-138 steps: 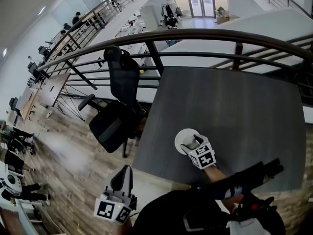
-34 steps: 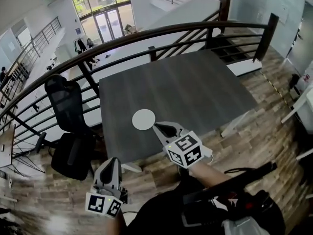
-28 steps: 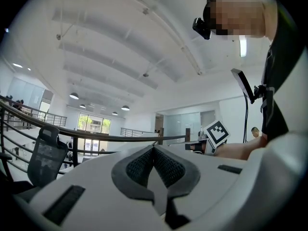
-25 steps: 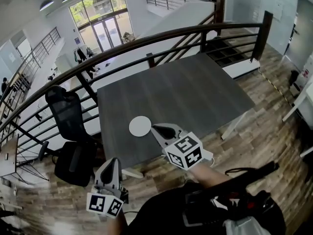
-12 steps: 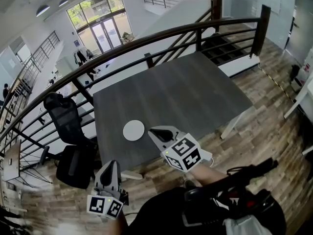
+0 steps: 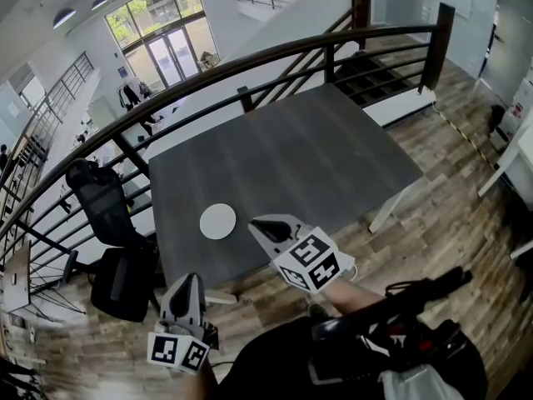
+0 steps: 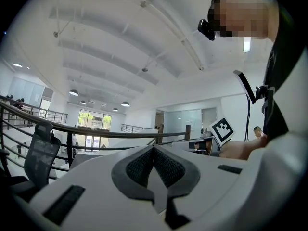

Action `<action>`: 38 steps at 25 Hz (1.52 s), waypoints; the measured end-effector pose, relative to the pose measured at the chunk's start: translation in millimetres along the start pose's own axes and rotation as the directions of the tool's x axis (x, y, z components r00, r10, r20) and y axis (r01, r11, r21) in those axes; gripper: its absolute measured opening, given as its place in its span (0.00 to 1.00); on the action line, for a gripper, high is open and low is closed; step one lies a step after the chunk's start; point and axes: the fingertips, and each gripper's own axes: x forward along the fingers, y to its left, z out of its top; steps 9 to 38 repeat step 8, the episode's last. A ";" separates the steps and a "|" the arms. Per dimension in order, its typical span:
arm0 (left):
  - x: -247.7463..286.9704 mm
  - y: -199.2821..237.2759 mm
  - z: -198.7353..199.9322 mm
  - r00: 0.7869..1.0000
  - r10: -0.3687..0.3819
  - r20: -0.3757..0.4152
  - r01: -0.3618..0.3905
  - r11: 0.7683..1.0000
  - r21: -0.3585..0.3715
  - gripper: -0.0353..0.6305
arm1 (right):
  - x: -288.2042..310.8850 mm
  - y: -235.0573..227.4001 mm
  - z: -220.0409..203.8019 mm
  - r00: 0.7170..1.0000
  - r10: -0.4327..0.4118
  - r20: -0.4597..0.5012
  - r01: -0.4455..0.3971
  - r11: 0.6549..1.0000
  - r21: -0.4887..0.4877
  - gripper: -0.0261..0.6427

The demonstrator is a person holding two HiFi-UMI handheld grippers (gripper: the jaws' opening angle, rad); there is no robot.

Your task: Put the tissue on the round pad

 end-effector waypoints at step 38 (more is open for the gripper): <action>-0.6 4.8 -1.2 1.000 0.005 -0.005 -0.005 1.000 -0.006 0.06 | 5.2 1.2 -0.9 1.000 0.009 0.006 -0.009 1.000 0.020 0.04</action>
